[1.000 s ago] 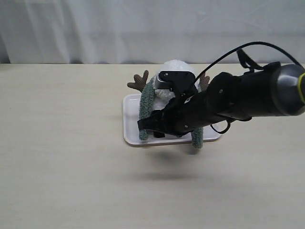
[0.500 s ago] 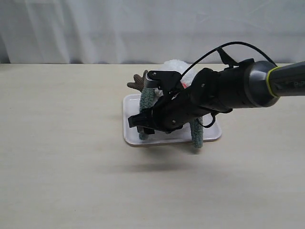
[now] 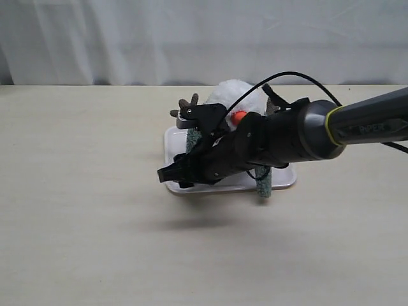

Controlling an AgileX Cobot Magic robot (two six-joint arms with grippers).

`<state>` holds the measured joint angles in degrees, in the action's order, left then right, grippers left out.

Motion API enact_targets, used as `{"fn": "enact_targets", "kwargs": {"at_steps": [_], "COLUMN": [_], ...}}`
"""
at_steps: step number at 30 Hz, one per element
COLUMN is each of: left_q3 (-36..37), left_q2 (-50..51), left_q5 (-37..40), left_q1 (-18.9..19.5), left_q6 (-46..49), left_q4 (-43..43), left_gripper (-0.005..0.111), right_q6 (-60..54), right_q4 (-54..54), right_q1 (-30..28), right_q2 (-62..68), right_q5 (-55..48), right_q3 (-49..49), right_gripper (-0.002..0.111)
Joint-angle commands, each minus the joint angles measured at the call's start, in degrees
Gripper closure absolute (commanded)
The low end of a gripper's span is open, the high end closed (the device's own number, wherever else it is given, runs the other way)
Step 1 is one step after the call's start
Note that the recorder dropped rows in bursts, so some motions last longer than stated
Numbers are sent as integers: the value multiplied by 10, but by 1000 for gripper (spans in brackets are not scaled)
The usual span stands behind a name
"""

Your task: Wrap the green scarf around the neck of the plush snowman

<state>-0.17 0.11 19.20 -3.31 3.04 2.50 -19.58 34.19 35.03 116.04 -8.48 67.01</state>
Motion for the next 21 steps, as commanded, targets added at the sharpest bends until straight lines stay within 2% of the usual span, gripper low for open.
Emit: {"fn": "enact_targets", "kwargs": {"at_steps": [1,6,7,12,21], "left_q3": [2,2,2,2,2], "left_q2": [-1,-1,-1,-1,-1], "left_q5": [-7,-7,-7,-7,-7], "left_q1": [-2,-2,-2,-2,-2], "left_q6": [-1,-1,-1,-1,-1], "left_q4": [-1,-1,-1,-1,-1], "left_gripper": [107,107,107,107,107], "right_q6": [-12,-6,-6,-8,-40], "right_q4": [-4,-4,-4,-4,-24], "right_q1": [11,11,11,11,11], "right_q2": [0,0,2,16,-41], "right_q5": [44,61,64,63,-28], "right_q3": [3,3,3,3,3], "right_gripper": [54,55,59,105,104]}}
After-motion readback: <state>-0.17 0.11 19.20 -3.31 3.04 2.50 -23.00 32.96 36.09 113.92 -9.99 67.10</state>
